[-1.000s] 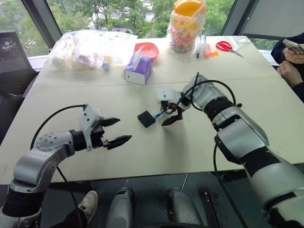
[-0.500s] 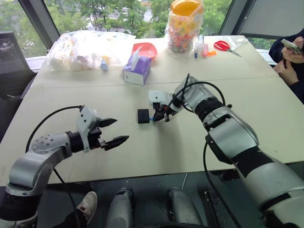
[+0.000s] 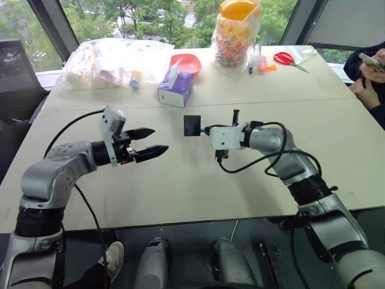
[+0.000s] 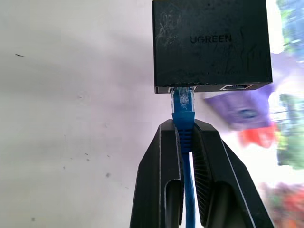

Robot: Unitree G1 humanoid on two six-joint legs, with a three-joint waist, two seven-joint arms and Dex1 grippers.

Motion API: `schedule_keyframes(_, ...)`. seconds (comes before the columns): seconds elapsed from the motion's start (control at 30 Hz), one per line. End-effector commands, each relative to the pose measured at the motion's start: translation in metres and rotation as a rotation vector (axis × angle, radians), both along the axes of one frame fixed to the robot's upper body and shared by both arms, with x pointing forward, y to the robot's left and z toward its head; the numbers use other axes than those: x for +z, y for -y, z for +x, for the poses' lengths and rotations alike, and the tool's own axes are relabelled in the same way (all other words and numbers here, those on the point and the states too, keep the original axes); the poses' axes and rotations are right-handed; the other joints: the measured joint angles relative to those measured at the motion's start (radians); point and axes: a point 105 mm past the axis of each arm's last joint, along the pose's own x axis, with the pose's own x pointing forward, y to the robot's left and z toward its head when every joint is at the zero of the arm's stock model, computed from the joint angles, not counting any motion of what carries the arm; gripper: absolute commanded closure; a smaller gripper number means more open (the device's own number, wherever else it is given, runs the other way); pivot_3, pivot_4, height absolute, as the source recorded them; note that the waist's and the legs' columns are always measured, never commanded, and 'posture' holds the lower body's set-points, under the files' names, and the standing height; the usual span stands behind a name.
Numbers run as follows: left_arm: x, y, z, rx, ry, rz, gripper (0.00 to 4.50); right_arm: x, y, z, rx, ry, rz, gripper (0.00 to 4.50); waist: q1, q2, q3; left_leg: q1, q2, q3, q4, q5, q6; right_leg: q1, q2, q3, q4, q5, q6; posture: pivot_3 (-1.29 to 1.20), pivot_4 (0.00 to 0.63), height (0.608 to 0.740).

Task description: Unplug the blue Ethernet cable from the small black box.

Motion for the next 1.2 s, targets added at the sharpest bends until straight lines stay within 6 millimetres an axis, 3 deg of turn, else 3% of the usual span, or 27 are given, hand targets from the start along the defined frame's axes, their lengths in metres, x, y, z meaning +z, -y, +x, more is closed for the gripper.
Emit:
schedule_keyframes(0.03,0.019,0.012,0.001,-0.101,-0.008,-0.066,0.00,0.034,-0.013,-0.024,0.051,0.210,0.028,4.47,0.005,0.000,0.000,0.000,0.000,-0.001,0.000,0.000,0.000,0.000,0.000,0.000,0.000,0.000,0.000,0.00,0.150,0.735)
schedule_keyframes(0.23,0.031,0.019,0.006,-0.152,-0.026,-0.115,0.00,0.036,-0.027,-0.042,0.117,0.294,0.006,4.47,0.006,0.000,0.000,0.000,0.000,-0.002,0.003,0.000,0.000,0.002,0.001,0.000,0.000,-0.002,-0.004,0.00,0.150,0.735)
schedule_keyframes(0.47,0.036,0.021,0.006,-0.173,-0.037,-0.140,0.00,0.035,-0.033,-0.050,0.164,0.302,-0.014,4.47,0.007,-0.001,0.001,-0.001,0.000,-0.002,0.004,0.000,0.000,0.003,0.001,0.000,0.000,-0.002,-0.004,0.00,0.150,0.735)
schedule_keyframes(0.57,0.036,0.022,0.005,-0.179,-0.038,-0.143,0.82,0.036,-0.035,-0.054,0.186,0.307,-0.019,4.50,0.006,-0.001,0.001,-0.001,0.000,-0.002,0.004,0.000,0.000,0.003,0.001,0.000,0.000,-0.002,-0.004,0.00,0.150,0.735)
schedule_keyframes(0.8,0.028,0.024,0.002,-0.186,-0.048,-0.132,3.80,0.042,-0.038,-0.058,0.202,0.310,-0.020,4.50,0.006,-0.001,0.001,-0.001,0.000,-0.003,0.005,0.000,0.000,0.003,0.001,0.000,0.000,-0.002,-0.004,0.00,0.150,0.735)
schedule_keyframes(0.83,0.027,0.024,0.002,-0.186,-0.050,-0.129,4.03,0.042,-0.038,-0.058,0.204,0.309,-0.020,4.50,0.006,-0.001,0.001,-0.001,0.000,-0.003,0.005,0.000,0.000,0.003,0.001,0.000,0.000,-0.002,-0.004,0.00,0.150,0.735)
schedule_keyframes(0.9,0.025,0.023,0.002,-0.186,-0.053,-0.120,4.03,0.044,-0.039,-0.060,0.209,0.288,-0.008,4.50,0.007,-0.001,0.001,-0.001,0.000,-0.003,0.005,0.000,0.000,0.003,0.001,0.000,0.000,-0.002,-0.004,0.00,0.150,0.735)
schedule_keyframes(1.07,0.026,0.019,-0.001,-0.203,-0.013,-0.095,4.03,0.045,-0.040,-0.066,0.216,-0.056,0.175,4.50,0.007,-0.001,0.001,-0.001,0.000,-0.003,0.005,0.000,0.000,0.003,0.001,0.000,0.000,-0.002,-0.004,0.00,0.150,0.735)
schedule_keyframes(1.2,0.028,0.015,-0.004,-0.231,0.005,-0.074,4.03,0.054,-0.029,-0.067,0.220,-0.360,0.310,2.79,0.008,-0.002,0.001,-0.001,0.000,-0.003,0.006,0.000,0.000,0.004,0.001,0.000,0.001,-0.002,-0.004,0.00,0.150,0.735)
